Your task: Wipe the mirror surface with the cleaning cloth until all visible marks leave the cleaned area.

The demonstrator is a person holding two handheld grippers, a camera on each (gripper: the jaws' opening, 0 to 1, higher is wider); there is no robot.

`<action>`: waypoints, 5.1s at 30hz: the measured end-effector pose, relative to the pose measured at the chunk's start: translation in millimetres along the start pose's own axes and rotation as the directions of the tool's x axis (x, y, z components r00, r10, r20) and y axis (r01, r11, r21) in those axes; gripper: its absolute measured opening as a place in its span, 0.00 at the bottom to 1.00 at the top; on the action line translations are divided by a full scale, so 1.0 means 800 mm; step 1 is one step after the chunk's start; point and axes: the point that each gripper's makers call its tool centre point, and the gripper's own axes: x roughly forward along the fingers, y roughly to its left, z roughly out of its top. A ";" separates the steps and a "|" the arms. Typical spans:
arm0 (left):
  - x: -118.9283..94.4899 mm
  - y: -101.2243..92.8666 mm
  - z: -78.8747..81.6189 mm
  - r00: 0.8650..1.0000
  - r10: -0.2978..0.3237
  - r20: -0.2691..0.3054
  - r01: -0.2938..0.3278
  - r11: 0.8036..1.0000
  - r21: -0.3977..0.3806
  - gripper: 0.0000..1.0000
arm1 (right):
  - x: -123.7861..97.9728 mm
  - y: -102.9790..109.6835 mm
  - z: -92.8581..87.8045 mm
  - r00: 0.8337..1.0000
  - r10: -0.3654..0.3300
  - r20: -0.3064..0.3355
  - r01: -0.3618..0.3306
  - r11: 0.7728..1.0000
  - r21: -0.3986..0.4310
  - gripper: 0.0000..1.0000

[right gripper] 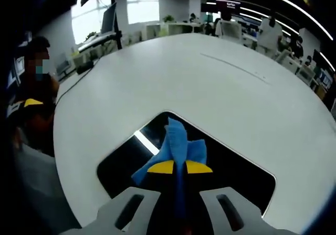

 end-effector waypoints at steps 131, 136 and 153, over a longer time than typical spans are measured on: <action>-0.001 0.000 0.004 1.000 0.001 0.019 -0.001 1.000 0.002 0.94 | -0.088 -0.055 -0.097 0.995 -0.098 -0.036 0.101 0.991 0.090 0.00; -0.001 0.000 0.004 1.000 0.001 0.016 -0.001 1.000 0.001 0.94 | -0.082 -0.041 -0.089 0.997 -0.077 -0.029 0.079 0.995 0.066 0.00; 0.000 0.000 0.004 1.000 -0.002 0.017 0.002 1.000 0.002 0.94 | -0.057 0.009 -0.060 1.000 -0.014 -0.027 0.012 0.998 -0.054 0.00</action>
